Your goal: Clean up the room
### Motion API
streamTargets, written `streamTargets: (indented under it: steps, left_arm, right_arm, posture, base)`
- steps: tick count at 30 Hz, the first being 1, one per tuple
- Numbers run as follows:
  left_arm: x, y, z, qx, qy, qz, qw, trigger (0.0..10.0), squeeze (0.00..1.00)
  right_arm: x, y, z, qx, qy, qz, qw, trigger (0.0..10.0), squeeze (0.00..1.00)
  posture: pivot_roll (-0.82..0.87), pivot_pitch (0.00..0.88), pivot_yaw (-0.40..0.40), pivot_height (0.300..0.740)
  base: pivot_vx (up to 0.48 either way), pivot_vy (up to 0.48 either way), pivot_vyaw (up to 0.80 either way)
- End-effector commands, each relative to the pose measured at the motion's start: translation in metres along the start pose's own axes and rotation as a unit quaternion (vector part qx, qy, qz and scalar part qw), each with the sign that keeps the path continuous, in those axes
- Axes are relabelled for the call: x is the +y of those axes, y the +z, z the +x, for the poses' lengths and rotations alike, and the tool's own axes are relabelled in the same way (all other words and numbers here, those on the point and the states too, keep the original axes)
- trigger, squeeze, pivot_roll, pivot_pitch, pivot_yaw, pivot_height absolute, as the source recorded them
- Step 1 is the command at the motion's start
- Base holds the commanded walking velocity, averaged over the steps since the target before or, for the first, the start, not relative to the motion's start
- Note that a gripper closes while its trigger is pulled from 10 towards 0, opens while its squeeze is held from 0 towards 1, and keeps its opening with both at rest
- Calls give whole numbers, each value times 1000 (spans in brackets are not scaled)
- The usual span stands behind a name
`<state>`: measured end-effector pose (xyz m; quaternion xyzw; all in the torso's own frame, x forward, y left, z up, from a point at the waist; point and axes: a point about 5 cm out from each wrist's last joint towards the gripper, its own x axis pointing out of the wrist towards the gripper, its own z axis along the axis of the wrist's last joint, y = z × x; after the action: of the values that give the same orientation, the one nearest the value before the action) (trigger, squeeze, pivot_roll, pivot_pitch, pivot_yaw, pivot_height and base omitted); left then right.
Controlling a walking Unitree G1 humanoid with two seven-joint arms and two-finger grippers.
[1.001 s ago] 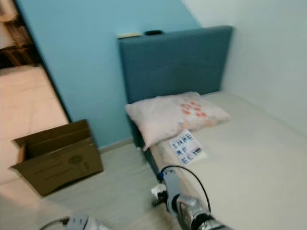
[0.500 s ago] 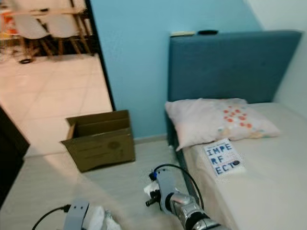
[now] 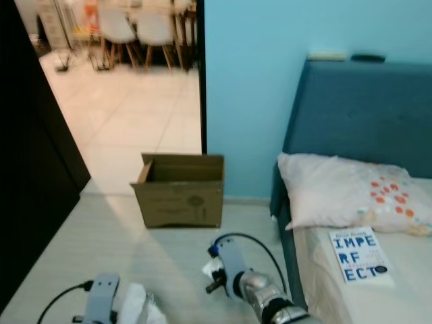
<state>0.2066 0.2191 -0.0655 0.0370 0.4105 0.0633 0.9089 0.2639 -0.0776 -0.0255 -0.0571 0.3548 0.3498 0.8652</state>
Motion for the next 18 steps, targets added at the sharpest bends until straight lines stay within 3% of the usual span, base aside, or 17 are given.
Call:
streamTargets:
  steps: [1,10,18]
  left_arm:
    - [-6,16,3,-30,-9,-4,1000,10000,0]
    - [-12,36,5,-61,-16,-6,998,10000,0]
    - [-17,54,6,-93,-27,-7,995,10000,0]
  right_arm:
    - [-9,-2,-4,8,-17,-5,1000,10000,0]
    - [-8,0,-4,5,-10,-25,1000,10000,0]
    - [-8,1,-4,8,-9,-36,999,10000,0]
  posture:
    - [60,0,-48,740]
    - [58,0,-45,740]
    - [57,0,-44,740]
  base:
    - [480,0,0]
    - [480,0,0]
    - [480,0,769]
